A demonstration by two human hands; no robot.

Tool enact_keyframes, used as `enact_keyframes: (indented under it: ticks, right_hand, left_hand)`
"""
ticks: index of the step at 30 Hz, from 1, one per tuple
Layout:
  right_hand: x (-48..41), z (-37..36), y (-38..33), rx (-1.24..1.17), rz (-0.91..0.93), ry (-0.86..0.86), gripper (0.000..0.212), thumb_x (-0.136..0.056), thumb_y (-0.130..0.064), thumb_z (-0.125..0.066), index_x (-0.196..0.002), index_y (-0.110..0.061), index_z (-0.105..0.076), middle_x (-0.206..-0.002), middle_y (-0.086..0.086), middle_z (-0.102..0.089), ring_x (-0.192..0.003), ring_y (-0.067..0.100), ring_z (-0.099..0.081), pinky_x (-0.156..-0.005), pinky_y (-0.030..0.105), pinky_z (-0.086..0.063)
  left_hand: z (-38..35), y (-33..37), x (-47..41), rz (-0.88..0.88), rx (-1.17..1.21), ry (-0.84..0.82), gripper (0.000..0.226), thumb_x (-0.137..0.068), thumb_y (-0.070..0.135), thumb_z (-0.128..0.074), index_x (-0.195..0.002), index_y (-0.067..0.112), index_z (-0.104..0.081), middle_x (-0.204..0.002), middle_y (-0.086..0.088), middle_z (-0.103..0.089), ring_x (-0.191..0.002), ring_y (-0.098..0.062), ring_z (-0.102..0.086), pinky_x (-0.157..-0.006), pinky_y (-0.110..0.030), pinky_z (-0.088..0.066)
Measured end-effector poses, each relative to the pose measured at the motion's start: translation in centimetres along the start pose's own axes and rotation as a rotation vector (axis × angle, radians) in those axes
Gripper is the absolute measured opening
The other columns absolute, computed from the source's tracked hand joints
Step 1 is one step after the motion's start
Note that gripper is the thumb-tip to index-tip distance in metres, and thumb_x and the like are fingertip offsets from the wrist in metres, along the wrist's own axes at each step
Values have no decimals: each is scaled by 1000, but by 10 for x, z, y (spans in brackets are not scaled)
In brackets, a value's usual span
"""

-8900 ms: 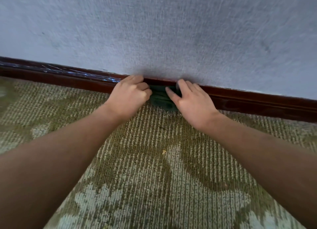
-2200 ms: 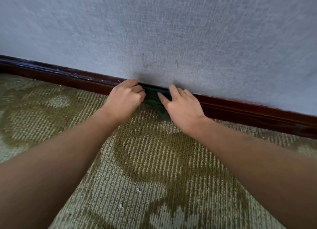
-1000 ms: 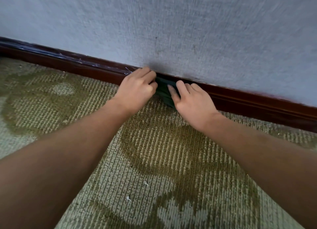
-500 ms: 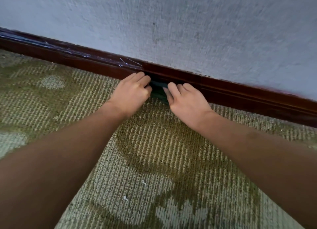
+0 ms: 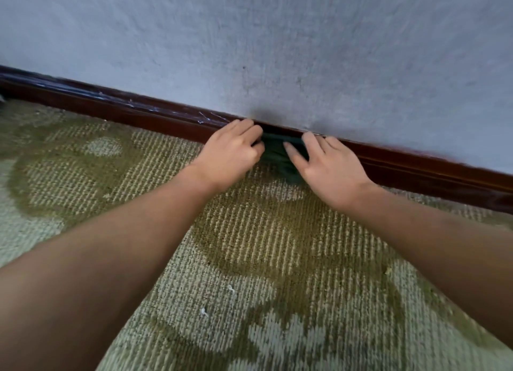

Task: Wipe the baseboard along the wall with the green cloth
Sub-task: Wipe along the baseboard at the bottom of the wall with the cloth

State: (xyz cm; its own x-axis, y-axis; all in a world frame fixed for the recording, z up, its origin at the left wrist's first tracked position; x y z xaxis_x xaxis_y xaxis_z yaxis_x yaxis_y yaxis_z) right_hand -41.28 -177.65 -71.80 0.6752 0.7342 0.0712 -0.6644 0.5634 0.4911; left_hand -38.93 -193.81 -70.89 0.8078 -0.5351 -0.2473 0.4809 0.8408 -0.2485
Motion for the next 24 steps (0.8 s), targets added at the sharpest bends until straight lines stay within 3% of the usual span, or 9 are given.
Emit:
enact_keyframes:
  ticks: [3, 7, 11, 14, 19, 21, 24]
  right_hand:
    - [10, -4, 9, -35, 13, -57, 62, -92, -10, -41, -146, -6, -10, -132, 20, -29, -117, 31, -42, -99, 34, -31]
    - [16, -7, 16, -40, -13, -63, 61, -94, -11, -39, -147, -8, -9, -133, 18, -28, -117, 30, -41, -100, 35, -30]
    - [15, -13, 13, -77, -24, -98, 63, -94, -7, -39, -146, -6, -5, -135, 19, -25, -120, 31, -38, -101, 35, -29]
    - [14, -18, 8, -96, -16, -82, 63, -93, -5, -39, -145, -2, -4, -133, 19, -27, -118, 31, -39, -101, 36, -29]
    - [6, -23, -6, -128, 16, -123, 62, -92, -4, -40, -145, -1, -8, -132, 19, -27, -113, 30, -42, -97, 35, -31]
    - [4, -25, -11, -107, 22, -136, 63, -90, -6, -46, -144, -1, -15, -130, 17, -33, -109, 28, -47, -94, 33, -34]
    - [0, -25, -12, -38, 16, -49, 59, -83, -15, -59, -138, -8, -40, -117, 7, -54, -92, 17, -59, -82, 25, -44]
  left_hand:
    - [6, 10, -10, -40, -1, -30, 9, -64, 2, -69, -72, 3, -73, -72, -10, -65, -73, -27, -64, -66, -28, -52]
    - [7, 21, -18, -41, 11, -60, 14, -63, 7, -63, -71, 7, -74, -74, -8, -66, -76, -26, -65, -69, -27, -52]
    - [0, 19, -21, 75, 22, -113, 16, -74, 2, -63, -88, 2, -72, -93, -13, -65, -94, -29, -58, -85, -34, -46]
    - [-3, 16, -22, 110, 38, -137, 17, -75, 0, -64, -91, 1, -71, -95, -14, -64, -95, -30, -56, -86, -36, -45]
    - [-20, 16, -13, 164, 74, -340, 28, -88, 5, -47, -111, 7, -63, -113, -9, -55, -108, -25, -44, -93, -31, -33]
    - [-23, 15, -10, 154, 64, -284, 25, -84, 4, -52, -104, 6, -67, -106, -10, -60, -102, -25, -50, -89, -32, -38]
    - [-25, 13, -8, 80, 4, -203, 12, -67, 5, -70, -78, 7, -74, -80, -8, -67, -81, -25, -62, -72, -29, -49]
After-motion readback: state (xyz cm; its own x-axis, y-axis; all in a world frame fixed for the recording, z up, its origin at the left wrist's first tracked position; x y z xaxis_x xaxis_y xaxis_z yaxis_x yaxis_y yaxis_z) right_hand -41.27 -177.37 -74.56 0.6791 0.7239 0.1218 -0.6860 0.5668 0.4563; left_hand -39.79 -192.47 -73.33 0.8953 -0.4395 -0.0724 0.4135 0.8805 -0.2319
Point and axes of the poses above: each hand's wrist, its own x-axis away from the middle knuckle, its own z-axis out of the back of the hand, y = z × x, the point moved 2 cm from there along -x, towards the middle knuckle
